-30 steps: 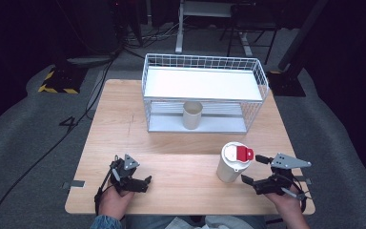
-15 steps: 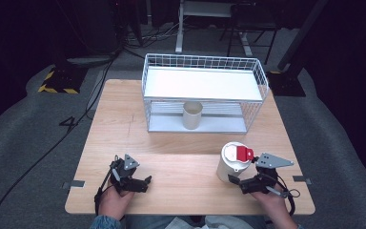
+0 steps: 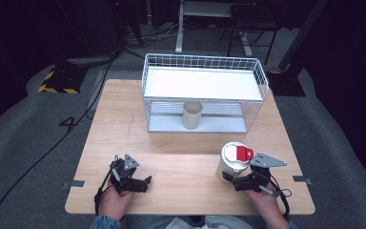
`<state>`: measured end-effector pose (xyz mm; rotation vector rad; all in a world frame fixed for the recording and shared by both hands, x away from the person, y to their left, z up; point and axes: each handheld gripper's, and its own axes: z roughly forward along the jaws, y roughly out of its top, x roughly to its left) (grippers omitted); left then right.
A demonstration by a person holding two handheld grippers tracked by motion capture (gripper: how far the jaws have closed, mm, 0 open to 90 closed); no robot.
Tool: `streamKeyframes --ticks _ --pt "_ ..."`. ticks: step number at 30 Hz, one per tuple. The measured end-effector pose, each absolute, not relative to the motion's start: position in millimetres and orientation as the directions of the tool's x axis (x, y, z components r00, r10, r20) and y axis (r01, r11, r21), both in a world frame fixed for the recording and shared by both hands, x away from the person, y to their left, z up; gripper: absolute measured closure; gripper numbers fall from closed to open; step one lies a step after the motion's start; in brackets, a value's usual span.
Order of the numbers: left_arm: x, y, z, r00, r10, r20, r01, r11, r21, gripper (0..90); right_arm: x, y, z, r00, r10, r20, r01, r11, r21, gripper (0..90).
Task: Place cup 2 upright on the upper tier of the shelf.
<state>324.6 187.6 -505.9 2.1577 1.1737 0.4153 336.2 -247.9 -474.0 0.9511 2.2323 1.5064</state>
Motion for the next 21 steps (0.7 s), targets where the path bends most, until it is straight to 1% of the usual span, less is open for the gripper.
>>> streamKeyframes --ticks 3,4,6,7,8,10,21 --pt "324.6 187.6 -505.9 0.552 0.834 -0.026 0.632 -0.397 0.665 0.4 335.7 -246.8 -474.1 -0.738 0.664 0.117 0.356 0.236 0.904 0.9" --pt "324.6 187.6 -505.9 0.551 0.834 -0.026 0.632 -0.397 0.666 0.4 335.3 -246.7 -474.2 -0.731 0.672 0.116 0.356 0.231 0.906 3.1" --pt "324.6 187.6 -505.9 0.552 0.834 -0.026 0.632 -0.398 0.665 0.3 335.3 -246.8 -474.2 -0.732 0.672 0.112 0.351 0.231 0.907 4.3" --pt "324.6 187.6 -505.9 0.552 0.834 -0.026 0.632 -0.397 0.665 0.3 334.9 -247.2 -474.1 -0.729 0.678 0.099 0.343 0.235 0.909 7.1" --pt "324.6 187.6 -505.9 0.552 0.834 -0.026 0.632 -0.397 0.665 0.3 334.9 -247.2 -474.1 -0.729 0.678 0.099 0.343 0.235 0.909 7.1" --pt "324.6 187.6 -505.9 0.552 0.834 -0.026 0.632 -0.398 0.665 0.3 334.3 -248.6 -474.3 -0.726 0.681 0.092 0.334 0.233 0.913 9.9" --pt "324.6 187.6 -505.9 0.552 0.834 -0.026 0.632 -0.397 0.665 0.3 334.0 -249.6 -474.1 -0.734 0.675 0.072 0.324 0.255 0.911 10.9"
